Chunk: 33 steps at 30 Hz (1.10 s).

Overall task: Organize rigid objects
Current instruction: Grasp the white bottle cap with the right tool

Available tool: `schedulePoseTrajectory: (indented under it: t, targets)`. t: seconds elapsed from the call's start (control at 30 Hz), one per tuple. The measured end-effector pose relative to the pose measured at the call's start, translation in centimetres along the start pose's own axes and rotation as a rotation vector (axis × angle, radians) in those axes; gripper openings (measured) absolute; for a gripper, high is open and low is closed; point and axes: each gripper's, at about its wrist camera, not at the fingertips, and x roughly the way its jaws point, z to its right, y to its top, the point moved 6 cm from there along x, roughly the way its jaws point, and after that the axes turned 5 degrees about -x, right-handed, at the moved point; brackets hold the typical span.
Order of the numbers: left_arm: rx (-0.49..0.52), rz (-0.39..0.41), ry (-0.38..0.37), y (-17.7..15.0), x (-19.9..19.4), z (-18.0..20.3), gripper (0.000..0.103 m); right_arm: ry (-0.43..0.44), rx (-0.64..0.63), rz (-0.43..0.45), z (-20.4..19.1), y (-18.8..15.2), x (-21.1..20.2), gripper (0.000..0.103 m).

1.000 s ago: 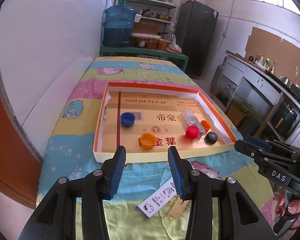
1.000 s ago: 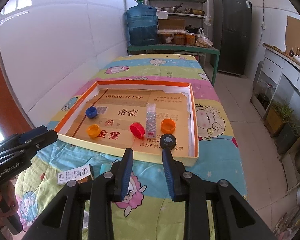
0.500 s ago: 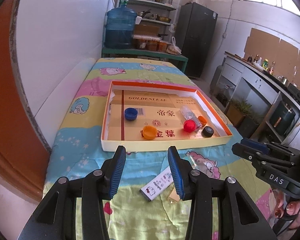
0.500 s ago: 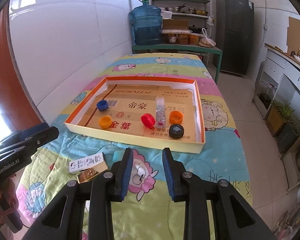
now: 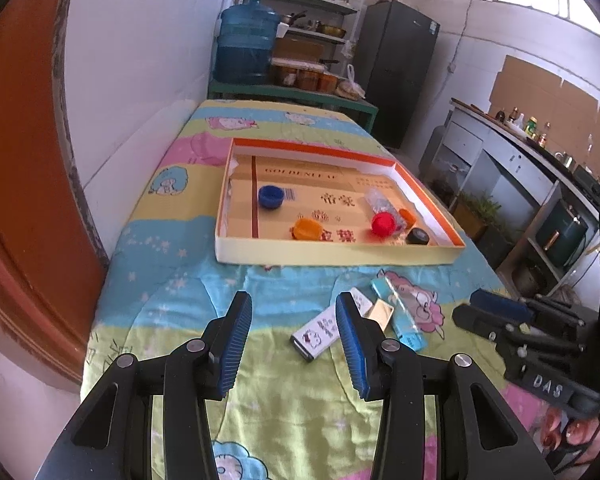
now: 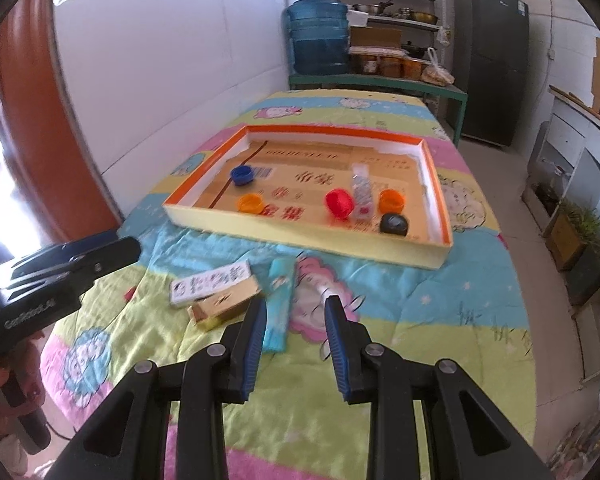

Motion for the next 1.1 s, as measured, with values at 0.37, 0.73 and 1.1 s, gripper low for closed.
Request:
schedulePoseTrajectory:
  t: [0.37, 0.73, 1.1]
  targets:
    - [0.001, -0.03, -0.017, -1.6, 0.8, 0.0, 0.045, 0.08, -0.046, -0.059, -3.4, -3.8, 1.2, 0.038]
    - [0.012, -0.057, -0.022, -2.3, 1.6, -0.1, 0.045, 0.072, -0.068, -0.081, -4.1, -4.7, 2.7, 0.038]
    - [0.053, -0.087, -0.03, -2.6, 2.7, 0.3, 0.045, 0.054, -0.115, -0.084, -4.8, -4.1, 3.7, 0.031]
